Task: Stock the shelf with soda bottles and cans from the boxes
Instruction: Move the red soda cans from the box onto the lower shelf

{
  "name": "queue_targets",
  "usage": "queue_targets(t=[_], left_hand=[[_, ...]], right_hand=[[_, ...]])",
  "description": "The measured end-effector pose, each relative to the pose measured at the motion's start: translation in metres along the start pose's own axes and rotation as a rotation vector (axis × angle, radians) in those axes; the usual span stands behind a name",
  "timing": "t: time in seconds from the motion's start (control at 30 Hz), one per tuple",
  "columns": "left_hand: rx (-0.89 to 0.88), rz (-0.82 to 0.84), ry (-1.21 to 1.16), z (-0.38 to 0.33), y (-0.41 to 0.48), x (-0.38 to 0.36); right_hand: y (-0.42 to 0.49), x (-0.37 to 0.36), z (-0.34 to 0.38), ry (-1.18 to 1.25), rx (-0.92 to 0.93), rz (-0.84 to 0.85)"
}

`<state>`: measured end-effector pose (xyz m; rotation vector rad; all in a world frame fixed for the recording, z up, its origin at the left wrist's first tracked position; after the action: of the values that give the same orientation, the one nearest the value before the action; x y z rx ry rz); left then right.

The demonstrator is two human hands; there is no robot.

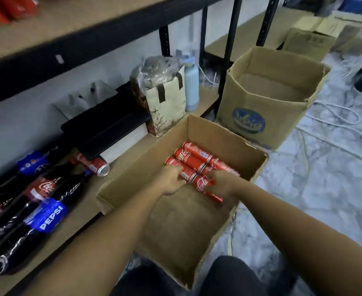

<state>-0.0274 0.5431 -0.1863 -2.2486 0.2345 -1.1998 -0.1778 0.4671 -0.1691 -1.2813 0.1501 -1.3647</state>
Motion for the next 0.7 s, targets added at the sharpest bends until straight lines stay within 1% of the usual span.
queue_targets(t=[0.13, 0.2, 0.27, 0.33, 0.4, 0.47, 0.5, 0.57, 0.63, 0.7], left_hand=[[0.076, 0.046, 0.104, 0.035, 0.066, -0.017], [0.107, 0.048, 0.183, 0.047, 0.092, -0.027], [0.102, 0.027, 0.233, 0.052, 0.112, -0.033], [0.078, 0.005, 0.243, 0.055, 0.126, -0.04], [0.05, -0.009, 0.259, 0.061, 0.131, -0.049], [0.051, -0.098, 0.243, 0.068, 0.125, -0.05], [0.08, -0.176, 0.177, 0.072, 0.118, -0.049], [0.225, -0.312, -0.066, 0.09, 0.1, -0.05], [0.412, -0.406, -0.36, 0.111, 0.082, -0.058], [0.564, -0.444, -0.664, 0.122, 0.07, -0.067]], right_hand=[[0.066, -0.005, -0.027, 0.119, -0.089, 0.073], [0.091, -0.011, -0.038, 0.165, -0.121, 0.048], [0.109, -0.017, -0.047, 0.206, -0.174, 0.009], [0.121, -0.019, -0.051, 0.187, -0.212, -0.04], [0.13, -0.024, -0.052, 0.143, -0.224, -0.048], [0.137, -0.032, -0.052, 0.129, -0.219, -0.038], [0.139, -0.036, -0.05, 0.119, -0.219, -0.042], [0.142, -0.041, -0.046, 0.085, -0.215, -0.045], [0.147, -0.049, -0.041, 0.07, -0.217, -0.002], [0.151, -0.063, -0.039, 0.081, -0.209, 0.071]])
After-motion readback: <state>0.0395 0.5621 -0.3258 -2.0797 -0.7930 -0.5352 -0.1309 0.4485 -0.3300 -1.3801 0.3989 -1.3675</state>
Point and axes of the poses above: each hand's wrist, its own y-axis towards the middle knuckle, its own x-axis out of the back of the hand, z = x × y, the point moved 7 cm from there along y, towards the middle knuckle, and after that the axes turned 15 degrees about z, right-handed, at the moved point
